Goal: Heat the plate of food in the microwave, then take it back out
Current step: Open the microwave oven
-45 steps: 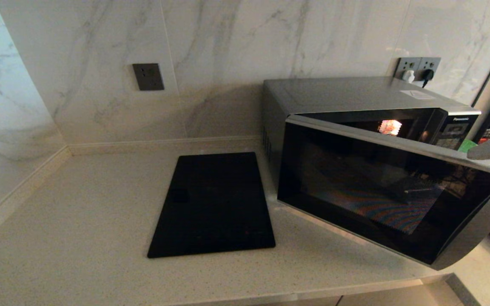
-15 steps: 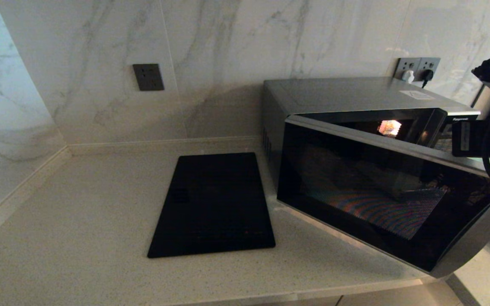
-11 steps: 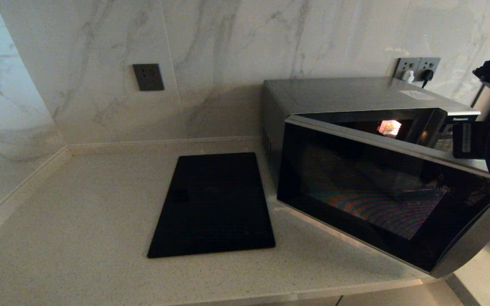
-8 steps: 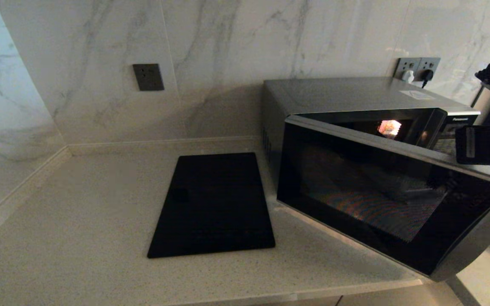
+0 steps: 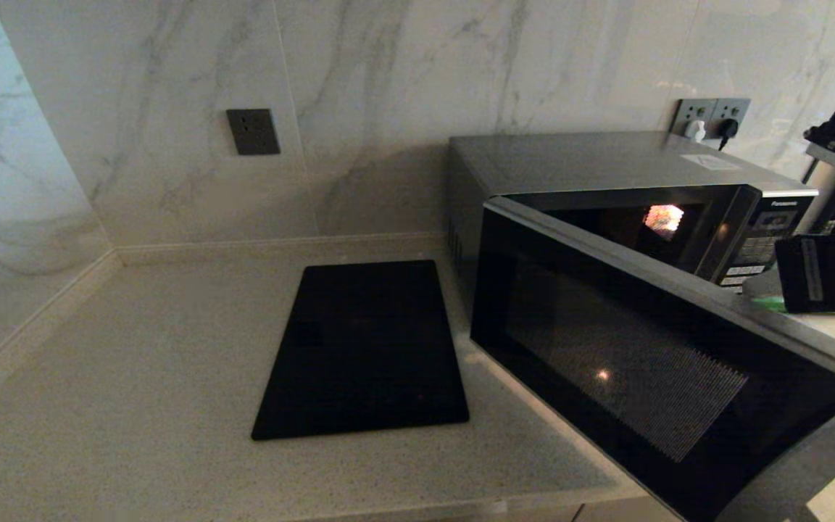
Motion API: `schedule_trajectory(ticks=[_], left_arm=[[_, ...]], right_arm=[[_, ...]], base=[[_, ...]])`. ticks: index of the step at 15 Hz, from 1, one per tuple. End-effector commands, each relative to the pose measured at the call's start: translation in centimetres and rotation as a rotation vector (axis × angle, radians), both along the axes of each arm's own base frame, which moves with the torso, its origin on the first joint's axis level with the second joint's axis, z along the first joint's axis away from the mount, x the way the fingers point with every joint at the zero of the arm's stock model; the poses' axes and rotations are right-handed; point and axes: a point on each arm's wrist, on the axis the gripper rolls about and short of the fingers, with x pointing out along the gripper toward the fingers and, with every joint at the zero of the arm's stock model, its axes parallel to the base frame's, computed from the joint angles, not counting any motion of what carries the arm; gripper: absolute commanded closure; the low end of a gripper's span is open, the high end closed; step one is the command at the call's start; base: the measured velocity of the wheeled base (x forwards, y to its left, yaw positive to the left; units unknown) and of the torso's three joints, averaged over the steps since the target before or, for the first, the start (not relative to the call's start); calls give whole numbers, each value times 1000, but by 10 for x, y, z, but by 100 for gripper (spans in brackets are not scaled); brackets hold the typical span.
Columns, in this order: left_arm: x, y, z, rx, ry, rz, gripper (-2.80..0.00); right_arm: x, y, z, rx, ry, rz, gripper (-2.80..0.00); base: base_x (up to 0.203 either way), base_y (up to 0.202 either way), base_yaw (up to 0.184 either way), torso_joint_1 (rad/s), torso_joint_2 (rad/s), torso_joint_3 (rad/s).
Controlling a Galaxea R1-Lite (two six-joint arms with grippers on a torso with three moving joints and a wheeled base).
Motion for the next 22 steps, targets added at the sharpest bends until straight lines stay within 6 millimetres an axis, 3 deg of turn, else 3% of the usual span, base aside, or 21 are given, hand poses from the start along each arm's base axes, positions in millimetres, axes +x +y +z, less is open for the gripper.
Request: schedule_trajectory(ticks=[1, 6, 12, 18, 22], left_arm=[[0, 0, 0, -1, 1, 1, 0], [0, 0, 0, -1, 1, 1, 0], [0, 0, 0, -1, 1, 1, 0], [0, 0, 0, -1, 1, 1, 0], [0, 0, 0, -1, 1, 1, 0]], right_arm=[[-16, 14, 3, 19, 7, 89, 0], [-34, 35, 0, 63, 53, 176, 0], [-36, 36, -5, 71, 75, 164, 0], [-41, 68, -13, 79, 120, 272, 0], [-42, 72, -13, 82, 123, 283, 0]], base=[[0, 0, 0, 0, 0, 0], [0, 0, 0, 0, 0, 0], [0, 0, 0, 0, 0, 0], [0, 0, 0, 0, 0, 0], [0, 0, 0, 0, 0, 0]])
